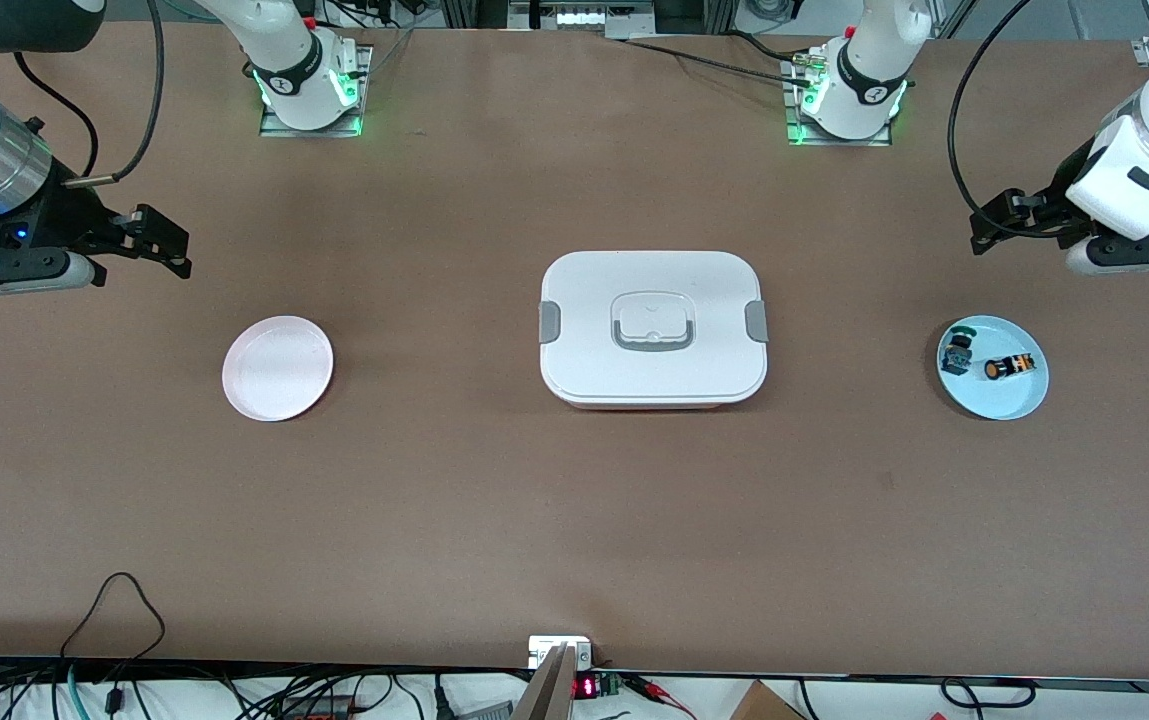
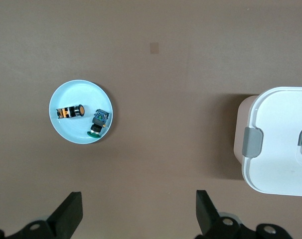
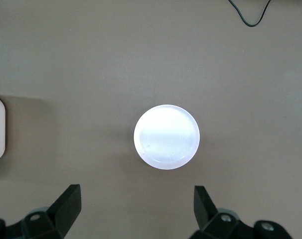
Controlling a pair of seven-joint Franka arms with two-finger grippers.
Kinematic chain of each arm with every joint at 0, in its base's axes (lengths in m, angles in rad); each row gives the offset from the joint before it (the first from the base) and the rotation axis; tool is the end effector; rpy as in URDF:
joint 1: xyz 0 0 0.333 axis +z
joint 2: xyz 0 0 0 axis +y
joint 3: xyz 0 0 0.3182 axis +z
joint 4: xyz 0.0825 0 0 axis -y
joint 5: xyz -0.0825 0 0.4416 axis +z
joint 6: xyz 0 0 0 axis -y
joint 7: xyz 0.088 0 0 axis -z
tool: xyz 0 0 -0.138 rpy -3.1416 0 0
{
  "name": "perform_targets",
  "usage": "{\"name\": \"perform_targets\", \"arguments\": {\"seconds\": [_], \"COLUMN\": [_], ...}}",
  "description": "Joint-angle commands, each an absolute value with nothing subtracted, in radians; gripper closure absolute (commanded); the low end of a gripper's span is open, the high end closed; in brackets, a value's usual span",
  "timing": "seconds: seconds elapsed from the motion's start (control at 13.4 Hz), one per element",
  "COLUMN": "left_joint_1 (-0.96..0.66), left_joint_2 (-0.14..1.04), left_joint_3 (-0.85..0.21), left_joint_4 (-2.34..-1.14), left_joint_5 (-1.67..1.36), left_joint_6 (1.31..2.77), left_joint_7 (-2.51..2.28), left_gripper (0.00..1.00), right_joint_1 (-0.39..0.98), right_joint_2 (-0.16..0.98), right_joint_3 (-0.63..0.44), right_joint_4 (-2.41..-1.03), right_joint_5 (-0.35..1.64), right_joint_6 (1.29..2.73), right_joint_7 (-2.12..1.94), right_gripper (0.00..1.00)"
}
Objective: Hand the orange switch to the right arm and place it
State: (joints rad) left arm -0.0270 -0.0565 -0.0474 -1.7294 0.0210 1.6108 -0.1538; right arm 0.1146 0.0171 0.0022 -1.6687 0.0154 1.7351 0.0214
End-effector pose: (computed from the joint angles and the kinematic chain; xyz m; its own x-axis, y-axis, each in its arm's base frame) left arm 0.5899 -0.0417 0.5492 0.9952 0.0788 -0.0578 0.0770 -0.9965 -0.0328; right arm 0.6263 0.0754 0.5475 0.9945 0.0926 0.0489 0.0935 -0.9955 -0.0164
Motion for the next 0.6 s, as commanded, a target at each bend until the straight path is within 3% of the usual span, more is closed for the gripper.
{"name": "perform_targets", "arguments": {"seconds": [0.0, 0.52], "left_joint_1": [-0.026, -0.023], "left_joint_2": [-0.040, -0.037], "left_joint_3": [-0.043, -0.037], "left_joint_4": [-1.695, -1.698], "left_joint_5": [-0.005, 0.002], "left_joint_6": [1.588, 1.583], "left_joint_7": [-0.156, -0.155], "left_gripper": [0.00, 0.00], "right_joint_1": [0.114, 0.114], "right_joint_2": [0.023, 0.023], "right_joint_3": [0.006, 0.006], "right_joint_4": [-1.647, -1.647], "right_joint_5": [0.017, 0.017], "right_joint_6": [1.715, 1.715], "right_joint_7": [0.020, 0.020], "right_gripper": [0.00, 0.00]}}
